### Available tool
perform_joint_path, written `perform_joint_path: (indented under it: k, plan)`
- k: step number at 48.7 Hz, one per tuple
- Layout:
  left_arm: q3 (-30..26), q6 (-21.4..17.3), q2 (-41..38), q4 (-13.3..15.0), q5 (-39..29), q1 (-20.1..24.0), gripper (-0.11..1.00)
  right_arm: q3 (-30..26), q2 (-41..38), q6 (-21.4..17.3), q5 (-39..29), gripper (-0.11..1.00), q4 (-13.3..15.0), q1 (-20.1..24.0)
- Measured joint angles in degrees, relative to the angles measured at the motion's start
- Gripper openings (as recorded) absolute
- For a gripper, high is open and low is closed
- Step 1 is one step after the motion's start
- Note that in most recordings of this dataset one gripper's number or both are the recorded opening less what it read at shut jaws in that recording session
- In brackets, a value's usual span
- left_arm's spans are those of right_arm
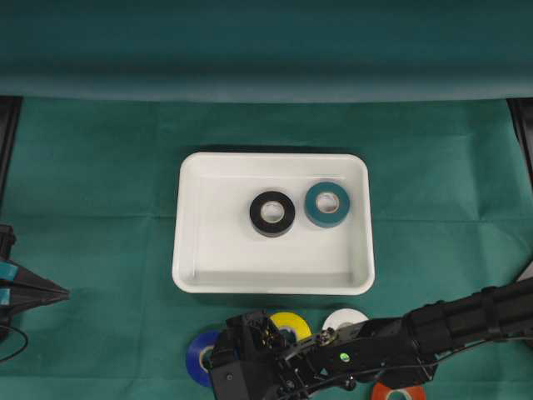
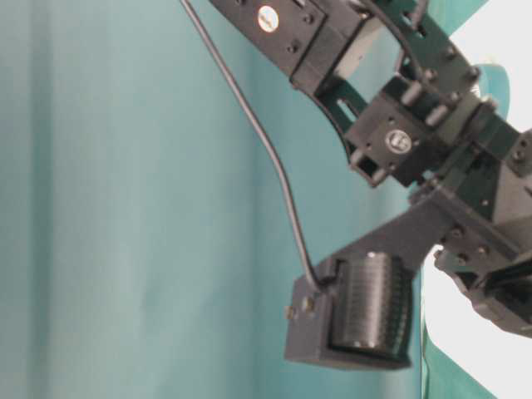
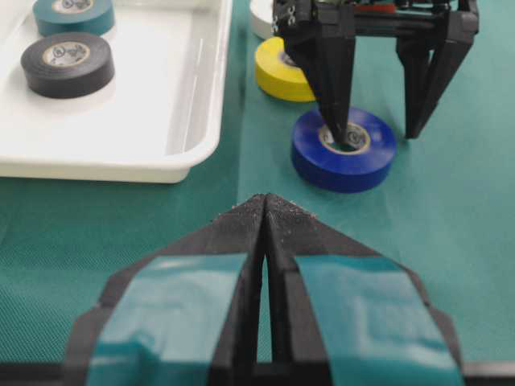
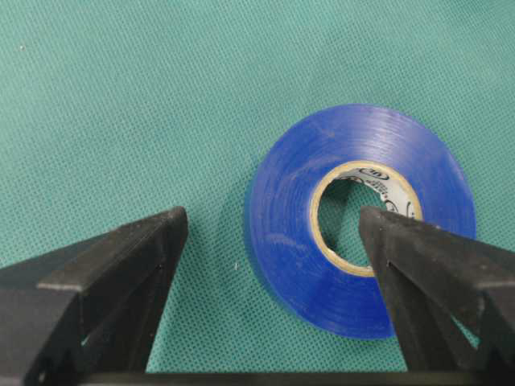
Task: Put the tape into the white case with the right arm.
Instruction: 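Close the right gripper on the blue tape roll's inner rim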
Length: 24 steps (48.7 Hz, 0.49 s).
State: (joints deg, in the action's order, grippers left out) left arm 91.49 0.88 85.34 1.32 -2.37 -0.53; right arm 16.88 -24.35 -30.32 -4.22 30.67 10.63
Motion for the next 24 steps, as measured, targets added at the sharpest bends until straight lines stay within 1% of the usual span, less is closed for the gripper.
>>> perform_joint_path:
  k: [10, 15, 19, 21, 24]
  plan:
    - [0.0, 0.0, 0.1, 0.0, -0.1, 0.0, 0.0, -0.1, 0.0, -0.1, 0.1, 0.73, 0.0, 0.1]
    - [0.0, 0.0, 0.1, 0.0, -0.1, 0.0, 0.0, -0.2, 0.0, -0.1, 0.0, 0.69, 0.0, 0.1]
    - [0.0, 0.0, 0.0, 0.0, -0.1, 0.0, 0.0, -0.4, -0.1, 0.0, 0.1, 0.58, 0.0, 0.0]
    - [0.0, 0.0, 0.0, 0.1, -0.1, 0.0, 0.0, -0.4, 0.0, -0.1, 0.1, 0.49, 0.0, 0.0]
    - [0.0, 0.0, 0.1, 0.0, -0.1, 0.0, 0.0, -0.5, 0.0, -0.1, 0.0, 0.3, 0.0, 0.0]
